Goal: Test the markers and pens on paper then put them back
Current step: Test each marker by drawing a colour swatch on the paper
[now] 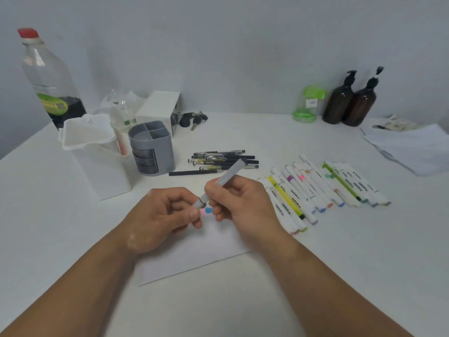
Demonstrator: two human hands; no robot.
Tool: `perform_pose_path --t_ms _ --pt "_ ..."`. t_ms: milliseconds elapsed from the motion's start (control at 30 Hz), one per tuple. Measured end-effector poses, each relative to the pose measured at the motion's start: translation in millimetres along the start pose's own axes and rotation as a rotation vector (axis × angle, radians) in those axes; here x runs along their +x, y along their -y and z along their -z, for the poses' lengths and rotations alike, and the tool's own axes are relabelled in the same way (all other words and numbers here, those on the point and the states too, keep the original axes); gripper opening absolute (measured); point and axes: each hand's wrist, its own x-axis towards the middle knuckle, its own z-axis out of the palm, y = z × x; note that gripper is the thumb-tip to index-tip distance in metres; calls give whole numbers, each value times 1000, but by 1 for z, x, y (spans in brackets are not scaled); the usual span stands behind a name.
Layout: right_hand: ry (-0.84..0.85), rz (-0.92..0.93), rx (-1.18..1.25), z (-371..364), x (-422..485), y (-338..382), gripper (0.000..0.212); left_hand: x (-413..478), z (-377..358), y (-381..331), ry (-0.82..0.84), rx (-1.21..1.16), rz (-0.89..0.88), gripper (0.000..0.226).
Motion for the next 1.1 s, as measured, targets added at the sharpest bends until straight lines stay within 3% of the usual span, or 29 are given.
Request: perform_pose_path --t_ms 133,200,233,333,433,533,700,833,1100 --pt "-61 21 -168 7 -12 6 16 -1 -10 0 62 252 -53 15" --pt "-119 18 -306 25 -12 16 11 -1 -4 3 -73 403 -95 17" --pt "-156 17 -459 38 -10 21 8 -1 1 4 -176 490 -103 16" --pt "-172 -61 -988 66 -11 25 33 1 16 8 -329 785 -36 22" --pt "-106 -113 -1354 67 -13 15 36 1 22 12 -266 923 37 41" --pt "-95 -28 -1540 61 -9 4 32 0 18 11 -173 1061 70 54" --pt "-48 127 -1533 58 -6 -9 40 -1 21 6 -127 1118 90 62" --pt "72 230 -1550 59 -7 -16 25 -7 28 4 -136 1091 90 60" --pt "-18 180 -1455 69 -1 -30 26 -21 26 10 -130 1110 46 53"
